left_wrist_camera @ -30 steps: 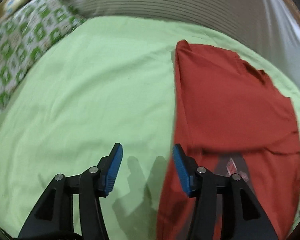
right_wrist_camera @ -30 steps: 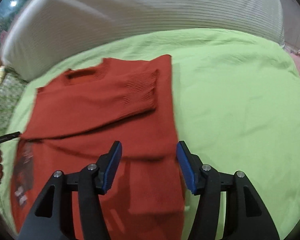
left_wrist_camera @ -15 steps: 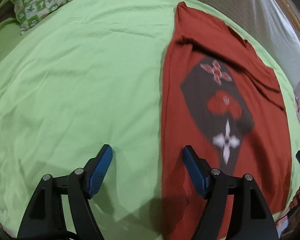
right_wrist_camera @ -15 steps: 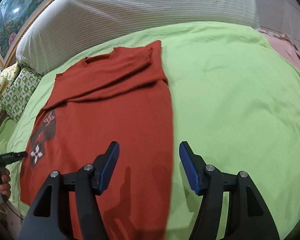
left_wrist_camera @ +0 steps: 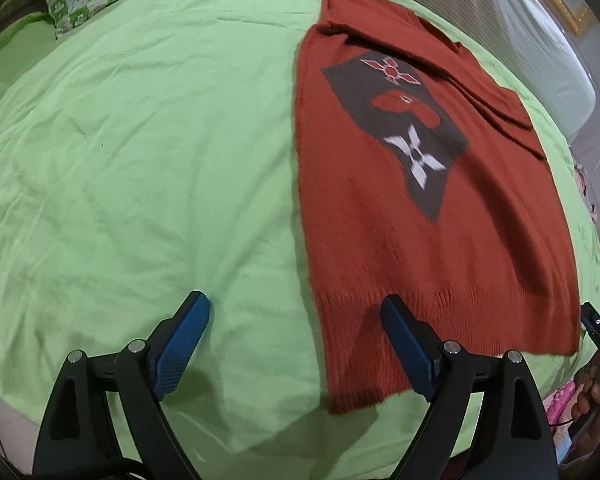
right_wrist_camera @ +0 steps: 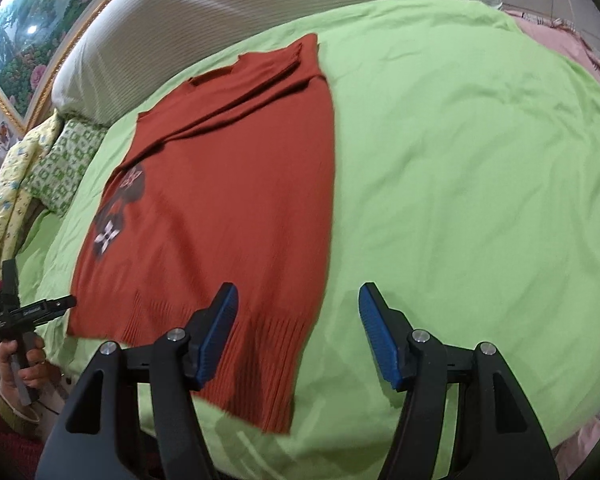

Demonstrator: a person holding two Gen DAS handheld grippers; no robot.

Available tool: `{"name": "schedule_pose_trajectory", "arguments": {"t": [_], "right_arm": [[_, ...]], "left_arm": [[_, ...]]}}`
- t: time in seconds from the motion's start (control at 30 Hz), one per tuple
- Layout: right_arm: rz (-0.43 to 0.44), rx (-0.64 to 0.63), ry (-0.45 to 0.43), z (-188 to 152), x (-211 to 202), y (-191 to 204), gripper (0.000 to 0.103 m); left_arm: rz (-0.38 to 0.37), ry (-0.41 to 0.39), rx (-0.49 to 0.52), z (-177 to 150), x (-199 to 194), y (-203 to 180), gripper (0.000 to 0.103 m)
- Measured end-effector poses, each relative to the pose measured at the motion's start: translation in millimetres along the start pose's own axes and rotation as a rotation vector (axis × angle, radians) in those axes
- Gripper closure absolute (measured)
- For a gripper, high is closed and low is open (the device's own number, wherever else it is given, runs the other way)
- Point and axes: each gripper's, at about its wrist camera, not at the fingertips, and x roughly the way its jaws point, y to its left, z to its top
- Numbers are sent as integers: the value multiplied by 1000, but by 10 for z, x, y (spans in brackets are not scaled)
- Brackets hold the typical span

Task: Fold small clothes
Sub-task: 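Grasp the ribbed hem of the sweater with both tools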

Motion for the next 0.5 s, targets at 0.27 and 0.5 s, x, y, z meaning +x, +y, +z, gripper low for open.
{"name": "schedule_pose_trajectory", "arguments": {"t": [0.27,0.5], "right_arm": [[90,4,5,-216,-35,81,39],[189,55,-12,-297,-32,41,39]], "left_arm": [[-138,8,-12,-159,-77,-40,16],[-232,8,-9,-84,1,-125,27]]}}
